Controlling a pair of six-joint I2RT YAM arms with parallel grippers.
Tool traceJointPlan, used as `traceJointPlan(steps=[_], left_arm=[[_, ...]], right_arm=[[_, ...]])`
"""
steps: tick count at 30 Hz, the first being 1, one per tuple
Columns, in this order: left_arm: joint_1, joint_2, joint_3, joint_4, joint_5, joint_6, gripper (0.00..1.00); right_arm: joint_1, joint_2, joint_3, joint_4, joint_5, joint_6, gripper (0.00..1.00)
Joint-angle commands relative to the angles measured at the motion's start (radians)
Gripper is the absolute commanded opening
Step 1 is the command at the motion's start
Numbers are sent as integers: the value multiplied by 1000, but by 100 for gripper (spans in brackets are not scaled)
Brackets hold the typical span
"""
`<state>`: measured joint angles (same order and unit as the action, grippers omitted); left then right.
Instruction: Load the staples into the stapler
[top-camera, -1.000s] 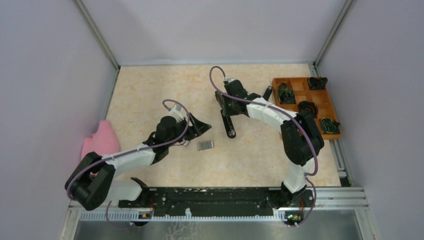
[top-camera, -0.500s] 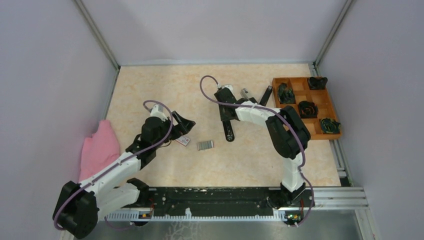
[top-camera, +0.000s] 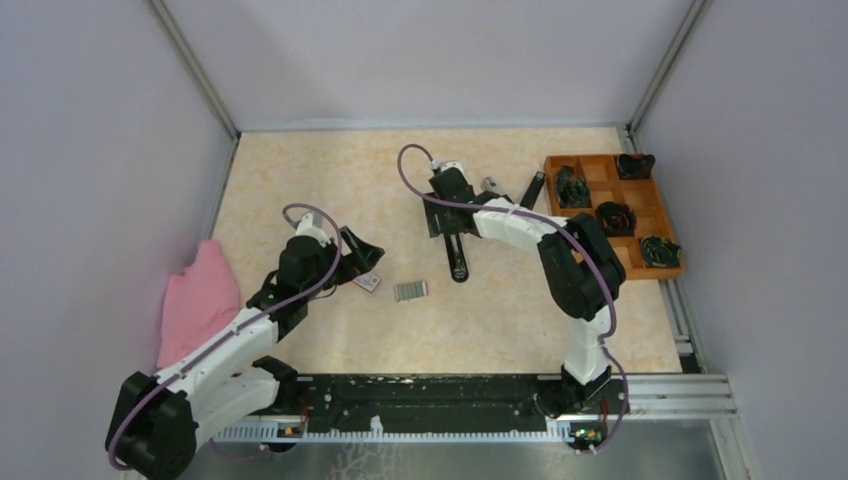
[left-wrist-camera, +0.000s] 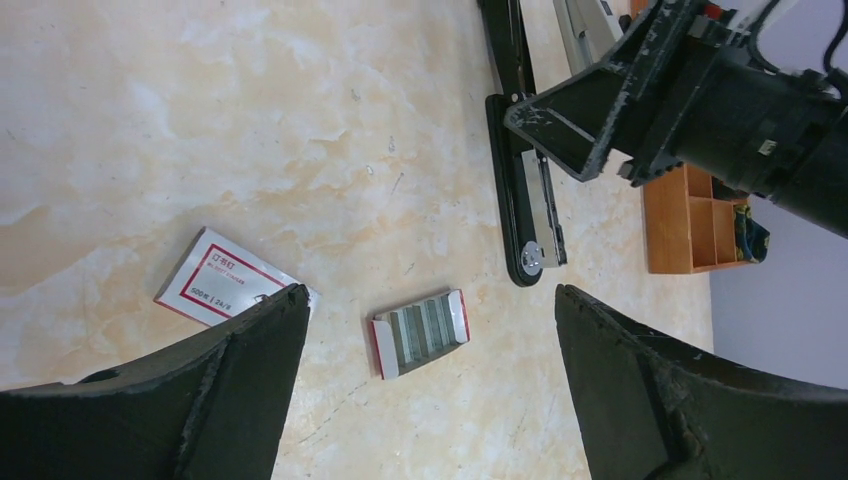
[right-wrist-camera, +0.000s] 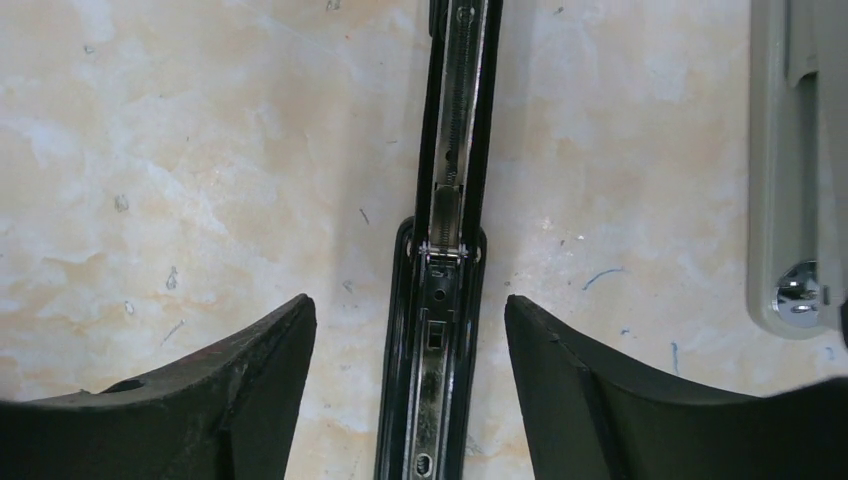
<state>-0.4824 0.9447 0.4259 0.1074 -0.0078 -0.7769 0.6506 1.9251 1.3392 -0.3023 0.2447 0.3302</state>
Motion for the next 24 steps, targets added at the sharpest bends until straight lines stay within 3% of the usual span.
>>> traceJointPlan(steps=[1,12,24], left_arm=[[23,-35,0,-31,28,42,97],[42,-44,-22,-46,88,68,99],[44,-16,-27,-8,149,88,99]], right_arm=[[-51,-118,56,-31,-39,-116,72],[-242,-139,64,-33,-32,-296,77],[-334,51,226,-99,-131,-385,71]])
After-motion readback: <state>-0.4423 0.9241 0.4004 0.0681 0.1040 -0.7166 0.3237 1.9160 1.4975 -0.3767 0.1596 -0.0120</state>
